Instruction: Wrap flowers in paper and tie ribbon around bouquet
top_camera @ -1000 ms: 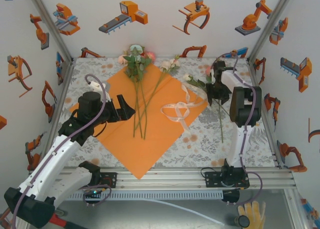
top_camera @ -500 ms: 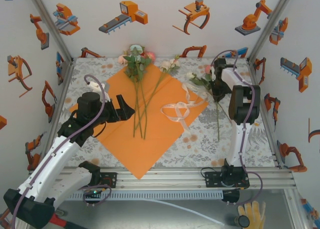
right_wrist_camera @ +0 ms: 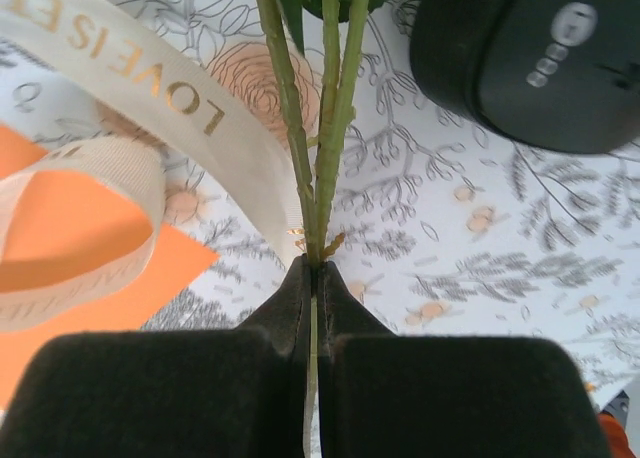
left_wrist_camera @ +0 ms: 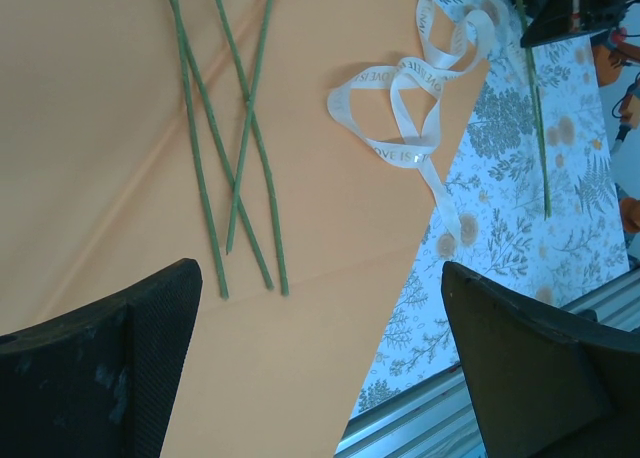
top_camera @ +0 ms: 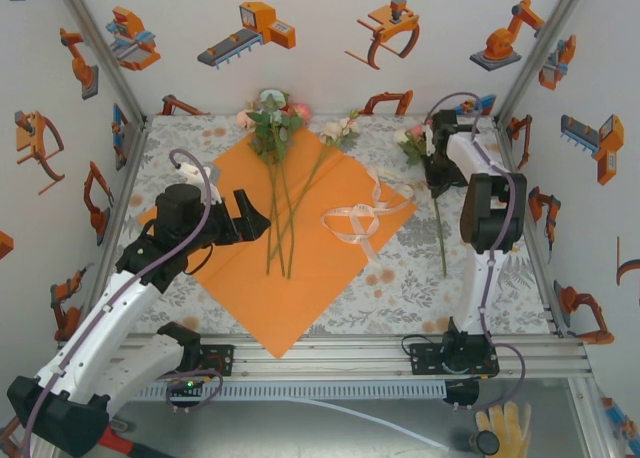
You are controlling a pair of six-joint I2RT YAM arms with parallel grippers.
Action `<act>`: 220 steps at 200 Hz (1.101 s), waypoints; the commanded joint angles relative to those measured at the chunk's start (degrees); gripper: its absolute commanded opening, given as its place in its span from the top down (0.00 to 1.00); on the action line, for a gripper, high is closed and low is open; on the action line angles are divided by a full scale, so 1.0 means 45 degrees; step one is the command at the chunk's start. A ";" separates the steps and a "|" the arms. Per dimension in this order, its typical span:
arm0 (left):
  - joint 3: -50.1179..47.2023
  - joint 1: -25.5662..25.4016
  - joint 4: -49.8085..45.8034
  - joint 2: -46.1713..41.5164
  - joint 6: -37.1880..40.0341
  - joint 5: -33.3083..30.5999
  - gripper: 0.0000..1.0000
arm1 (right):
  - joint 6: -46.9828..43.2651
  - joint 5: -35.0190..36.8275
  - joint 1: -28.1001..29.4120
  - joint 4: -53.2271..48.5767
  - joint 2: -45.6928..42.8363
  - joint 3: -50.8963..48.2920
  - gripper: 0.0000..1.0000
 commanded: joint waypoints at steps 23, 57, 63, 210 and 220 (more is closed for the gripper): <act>-0.0102 -0.0084 0.0212 -0.0037 -0.0093 0.0017 0.03 | 0.0335 0.0107 -0.0098 0.0445 -0.2343 -0.0420 1.00; -0.0161 -0.0112 0.0186 -0.0230 -0.0145 -0.0081 0.03 | 0.0896 -0.0702 -0.0088 0.0782 -0.3342 -0.0557 1.00; -0.0160 -0.0112 0.0132 -0.0273 -0.0144 -0.0140 0.03 | 0.1043 -0.0964 -0.0078 0.0830 -0.3595 -0.0572 1.00; -0.0112 -0.0125 0.0297 -0.0116 -0.0282 -0.0167 0.03 | 0.2553 -0.4367 -0.0083 0.1159 -0.7701 -0.1021 0.89; -0.0134 -0.0132 0.0350 -0.0073 -0.0305 -0.0151 0.03 | 0.2792 -0.4869 -0.0078 0.1261 -0.7992 -0.1126 0.85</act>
